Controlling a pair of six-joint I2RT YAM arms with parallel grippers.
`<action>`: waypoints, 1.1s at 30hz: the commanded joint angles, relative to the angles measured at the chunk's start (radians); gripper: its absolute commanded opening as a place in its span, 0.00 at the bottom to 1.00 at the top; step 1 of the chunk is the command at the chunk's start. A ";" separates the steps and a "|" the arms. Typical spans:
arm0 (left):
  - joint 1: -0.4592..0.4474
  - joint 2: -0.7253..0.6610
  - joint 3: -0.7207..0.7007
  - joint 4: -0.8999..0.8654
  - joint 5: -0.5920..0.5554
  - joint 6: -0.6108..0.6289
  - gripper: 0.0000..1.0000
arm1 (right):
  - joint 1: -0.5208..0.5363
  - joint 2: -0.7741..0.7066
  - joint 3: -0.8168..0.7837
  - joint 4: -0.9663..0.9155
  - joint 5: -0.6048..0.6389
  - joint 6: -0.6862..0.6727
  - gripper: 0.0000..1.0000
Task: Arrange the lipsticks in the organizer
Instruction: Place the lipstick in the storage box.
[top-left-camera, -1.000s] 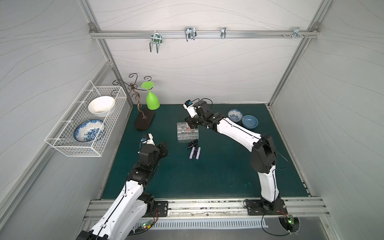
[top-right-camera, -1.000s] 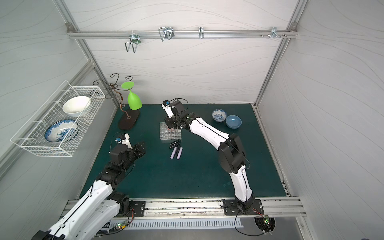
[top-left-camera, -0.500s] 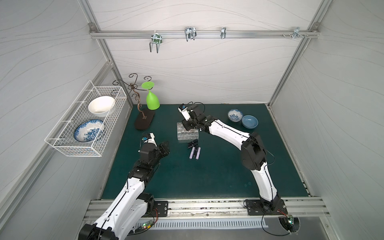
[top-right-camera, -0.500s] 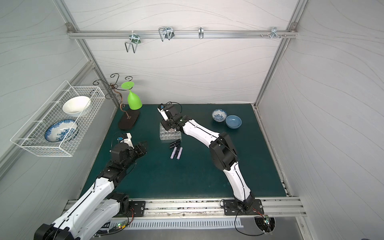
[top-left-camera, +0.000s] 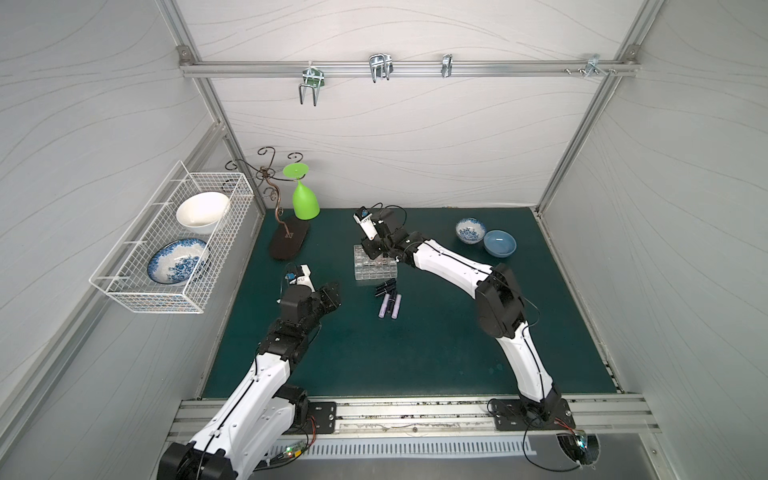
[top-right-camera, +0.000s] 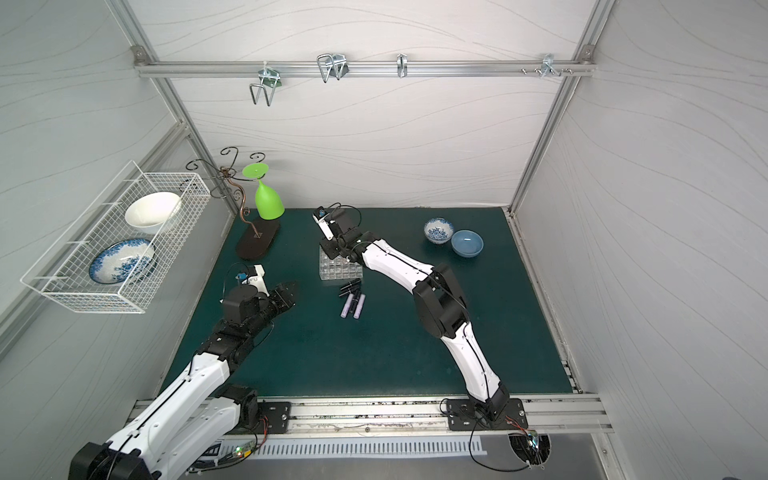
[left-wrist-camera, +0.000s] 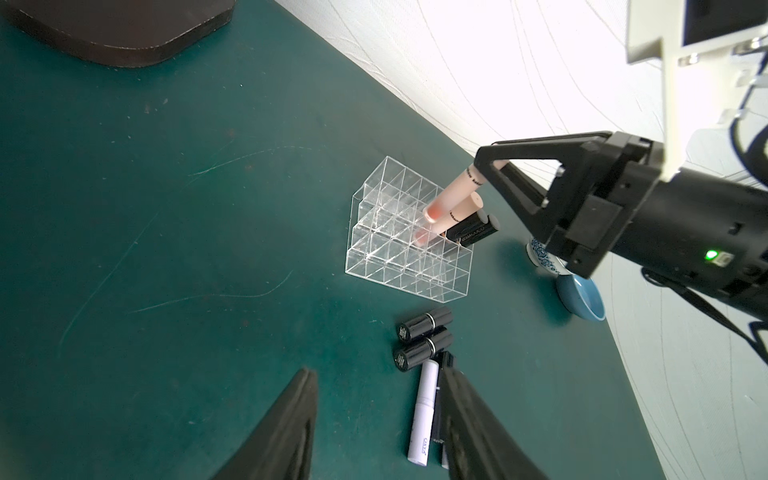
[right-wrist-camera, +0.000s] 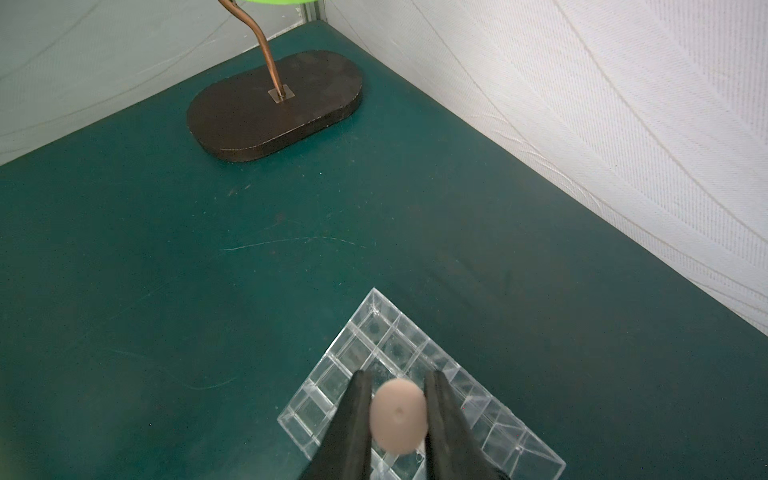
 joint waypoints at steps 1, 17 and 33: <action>0.005 0.006 0.017 0.050 0.015 -0.001 0.53 | 0.001 0.028 0.032 0.026 0.016 -0.004 0.18; 0.005 0.017 0.020 0.053 0.027 -0.001 0.54 | -0.011 0.052 0.013 0.042 0.034 0.010 0.18; 0.005 0.036 0.041 0.033 0.061 0.011 0.58 | -0.008 -0.063 -0.093 0.075 0.044 0.029 0.54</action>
